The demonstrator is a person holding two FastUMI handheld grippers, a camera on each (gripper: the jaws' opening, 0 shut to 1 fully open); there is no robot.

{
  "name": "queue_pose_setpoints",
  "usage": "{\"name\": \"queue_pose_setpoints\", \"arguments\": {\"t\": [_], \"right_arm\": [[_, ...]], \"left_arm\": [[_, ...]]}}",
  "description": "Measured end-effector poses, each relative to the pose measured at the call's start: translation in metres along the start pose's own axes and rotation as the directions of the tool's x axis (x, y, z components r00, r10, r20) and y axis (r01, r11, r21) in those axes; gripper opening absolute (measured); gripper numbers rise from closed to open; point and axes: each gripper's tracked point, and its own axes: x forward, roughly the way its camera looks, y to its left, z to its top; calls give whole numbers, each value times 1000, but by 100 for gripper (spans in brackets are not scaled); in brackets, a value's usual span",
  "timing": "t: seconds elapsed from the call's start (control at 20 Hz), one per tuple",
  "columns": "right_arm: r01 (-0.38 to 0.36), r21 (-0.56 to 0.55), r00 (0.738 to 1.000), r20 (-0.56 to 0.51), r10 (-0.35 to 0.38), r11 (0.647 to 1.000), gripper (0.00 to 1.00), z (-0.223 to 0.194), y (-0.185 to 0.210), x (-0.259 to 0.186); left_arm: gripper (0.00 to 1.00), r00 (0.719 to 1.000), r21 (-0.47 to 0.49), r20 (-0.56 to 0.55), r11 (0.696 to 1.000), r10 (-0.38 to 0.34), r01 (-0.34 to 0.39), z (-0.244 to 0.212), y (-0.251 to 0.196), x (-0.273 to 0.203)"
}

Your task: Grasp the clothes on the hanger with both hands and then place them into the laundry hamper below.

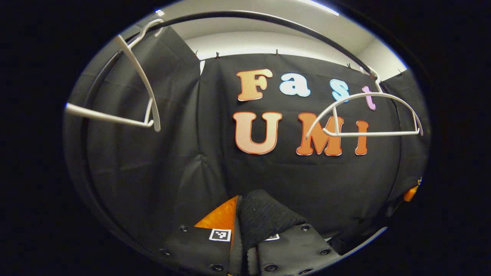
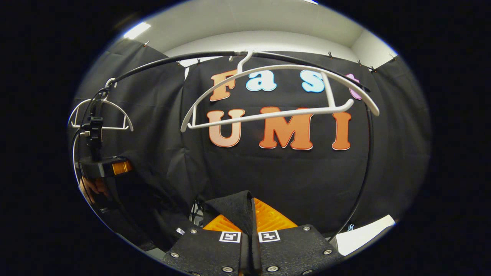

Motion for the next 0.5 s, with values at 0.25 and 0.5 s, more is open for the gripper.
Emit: {"name": "queue_pose_setpoints", "arguments": {"t": [0.25,0.5], "right_arm": [[-27,25,993,-116,30,999,4,-56,21,9],[-21,79,969,-245,40,997,4,-122,26,14]], "left_arm": [[14,991,34,-129,998,-42,47,-80,-16,-12],[14,955,19,-291,997,-64,73,-166,-24,-30]]}}
